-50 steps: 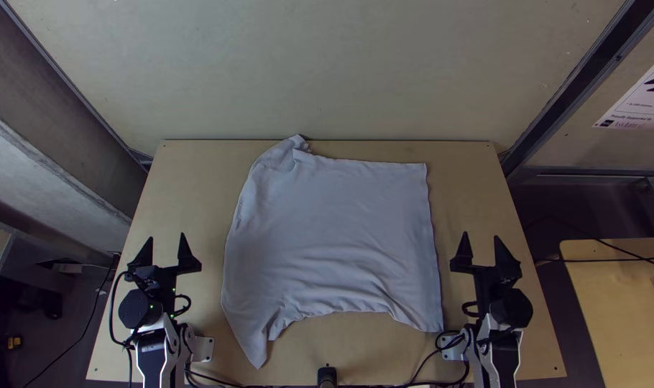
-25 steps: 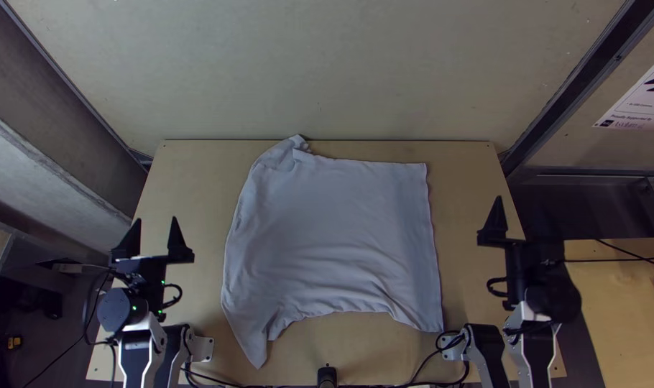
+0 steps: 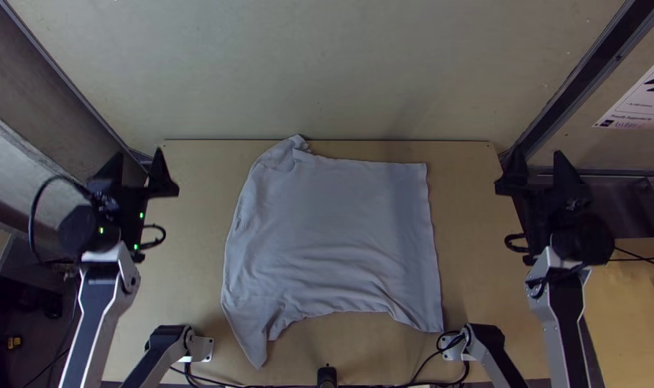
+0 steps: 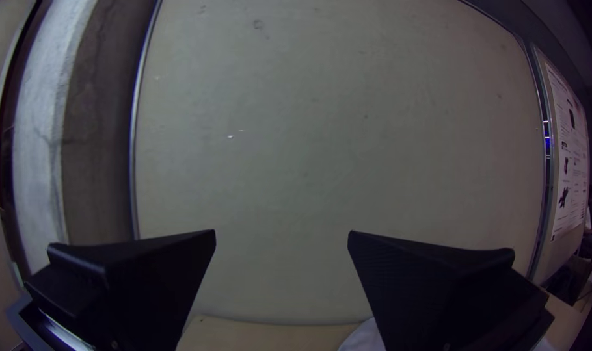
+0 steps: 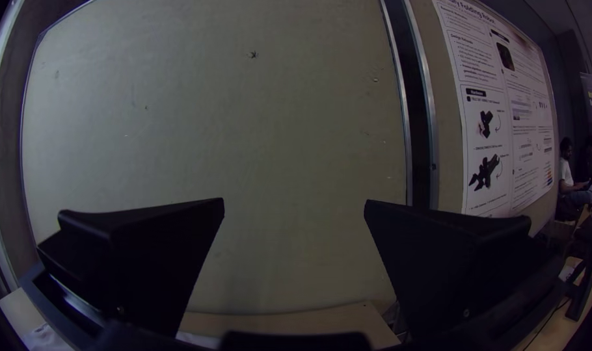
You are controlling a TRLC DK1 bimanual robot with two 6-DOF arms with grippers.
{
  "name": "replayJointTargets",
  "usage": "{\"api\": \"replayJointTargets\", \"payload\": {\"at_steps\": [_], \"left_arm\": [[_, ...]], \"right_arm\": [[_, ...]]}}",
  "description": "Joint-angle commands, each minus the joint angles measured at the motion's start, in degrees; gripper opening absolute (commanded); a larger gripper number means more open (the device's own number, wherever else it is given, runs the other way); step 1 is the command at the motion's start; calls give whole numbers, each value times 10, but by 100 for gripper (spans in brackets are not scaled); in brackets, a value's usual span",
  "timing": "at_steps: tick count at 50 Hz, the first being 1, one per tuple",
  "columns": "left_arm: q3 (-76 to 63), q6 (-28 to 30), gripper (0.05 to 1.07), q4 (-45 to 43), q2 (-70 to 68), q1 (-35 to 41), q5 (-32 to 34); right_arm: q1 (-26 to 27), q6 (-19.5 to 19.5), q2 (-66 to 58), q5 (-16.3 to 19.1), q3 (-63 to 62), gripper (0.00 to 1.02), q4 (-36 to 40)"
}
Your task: Fold the t-shirt
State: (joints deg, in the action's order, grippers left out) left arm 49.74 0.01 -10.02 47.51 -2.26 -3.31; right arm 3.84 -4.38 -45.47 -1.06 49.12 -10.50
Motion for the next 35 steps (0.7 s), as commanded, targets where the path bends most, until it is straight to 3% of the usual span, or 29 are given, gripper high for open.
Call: {"api": "replayJointTargets", "payload": {"at_steps": [1, 10, 19, 26, 35], "left_arm": [[64, -7, 103, -8, 58, 27, -8], [157, -4, 103, 24, 158, 61, -9], [232, -3, 103, 36, 241, 86, -24], [320, -5, 103, 91, 323, 96, -24], [427, -2, 103, 149, 423, 101, -17]], "right_arm": [[-1, 2, -41, -3, 46, 99, -9], [-5, 2, -119, -3, 114, 99, 5], [-22, -7, -195, -3, 200, 99, 70], [-34, -17, -255, -3, 264, 99, 131], [-53, -33, -299, -3, 278, 99, 138]]}}
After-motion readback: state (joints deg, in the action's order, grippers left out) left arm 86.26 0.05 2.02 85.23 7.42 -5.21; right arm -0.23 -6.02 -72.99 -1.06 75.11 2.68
